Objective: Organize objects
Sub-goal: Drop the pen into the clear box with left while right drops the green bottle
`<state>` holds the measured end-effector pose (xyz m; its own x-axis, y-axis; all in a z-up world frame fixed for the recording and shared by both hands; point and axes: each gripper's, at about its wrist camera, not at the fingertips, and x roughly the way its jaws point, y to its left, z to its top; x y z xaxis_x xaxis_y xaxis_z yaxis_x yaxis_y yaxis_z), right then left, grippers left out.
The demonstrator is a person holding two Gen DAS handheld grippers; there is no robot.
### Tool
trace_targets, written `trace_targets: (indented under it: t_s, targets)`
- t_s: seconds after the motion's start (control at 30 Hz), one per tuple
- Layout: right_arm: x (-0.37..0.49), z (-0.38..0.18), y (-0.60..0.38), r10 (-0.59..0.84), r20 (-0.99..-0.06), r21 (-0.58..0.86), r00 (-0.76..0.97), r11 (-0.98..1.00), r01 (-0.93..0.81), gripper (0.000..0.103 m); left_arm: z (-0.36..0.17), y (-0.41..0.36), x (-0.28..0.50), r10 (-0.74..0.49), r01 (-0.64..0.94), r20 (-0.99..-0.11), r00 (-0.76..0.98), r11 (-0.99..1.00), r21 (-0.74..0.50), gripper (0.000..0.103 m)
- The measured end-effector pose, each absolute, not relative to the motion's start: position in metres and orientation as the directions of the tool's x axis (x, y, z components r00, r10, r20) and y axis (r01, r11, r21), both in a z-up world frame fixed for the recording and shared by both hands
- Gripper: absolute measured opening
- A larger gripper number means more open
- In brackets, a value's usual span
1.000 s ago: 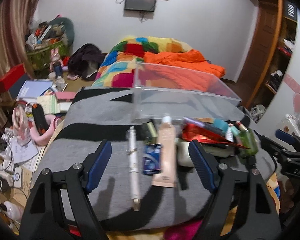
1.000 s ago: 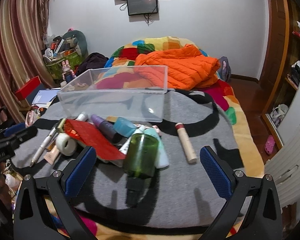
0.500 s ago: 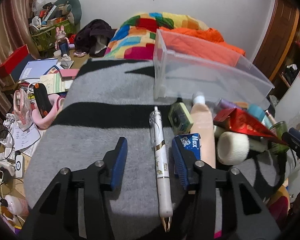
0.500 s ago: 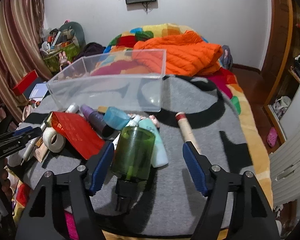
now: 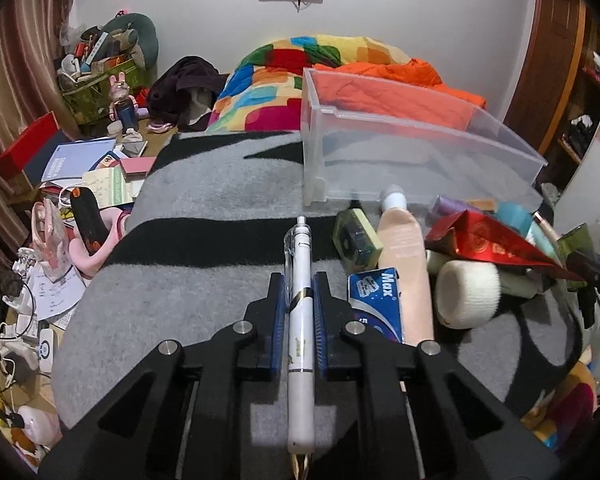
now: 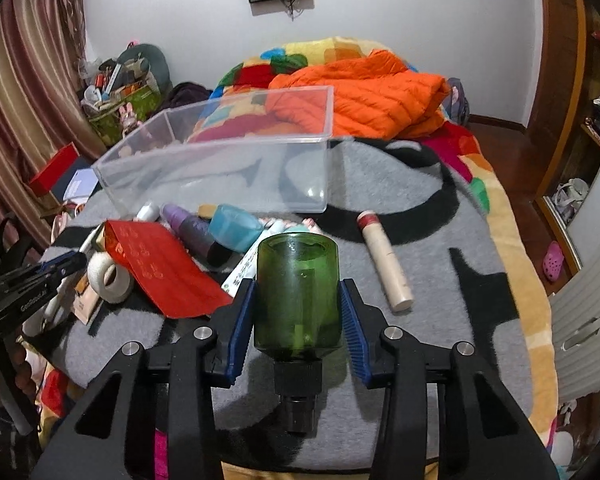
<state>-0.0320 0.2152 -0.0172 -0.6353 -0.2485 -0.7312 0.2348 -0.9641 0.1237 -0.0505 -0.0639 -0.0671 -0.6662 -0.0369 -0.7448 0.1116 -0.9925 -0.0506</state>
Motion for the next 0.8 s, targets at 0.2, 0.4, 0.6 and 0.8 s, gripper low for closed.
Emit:
trace_targets:
  t_s: [0.2,0.4,0.6,0.8]
  targets:
    - [-0.036,0.009,0.221,-0.250,-0.684,0.115,-0.685,-0.965,0.237,0.038,-0.035,-0.067,-0.044,-0.020,0.104,-0.691,-0.722,-0.991,-0.081,0.013]
    - [-0.050,0.044,0.215,-0.265,-0.610,0.093,-0.747,-0.960,0.265,0.038,0.000,-0.067,-0.054,0.007,0.080,-0.637,-0.771,-0.991,-0.109,0.012]
    - [-0.074,0.072,0.204,-0.301,-0.553,0.110,-0.777,-0.951,0.290,0.038,0.034,-0.062,-0.074,0.019,0.054,-0.585,-0.811,-0.993,-0.107,0.011]
    - [-0.104,0.088,0.190,-0.316,-0.528,0.111,-0.789,-0.946,0.304,0.038,0.063,-0.058,-0.097,0.036,0.029,-0.543,-0.839,-0.993,-0.111,0.011]
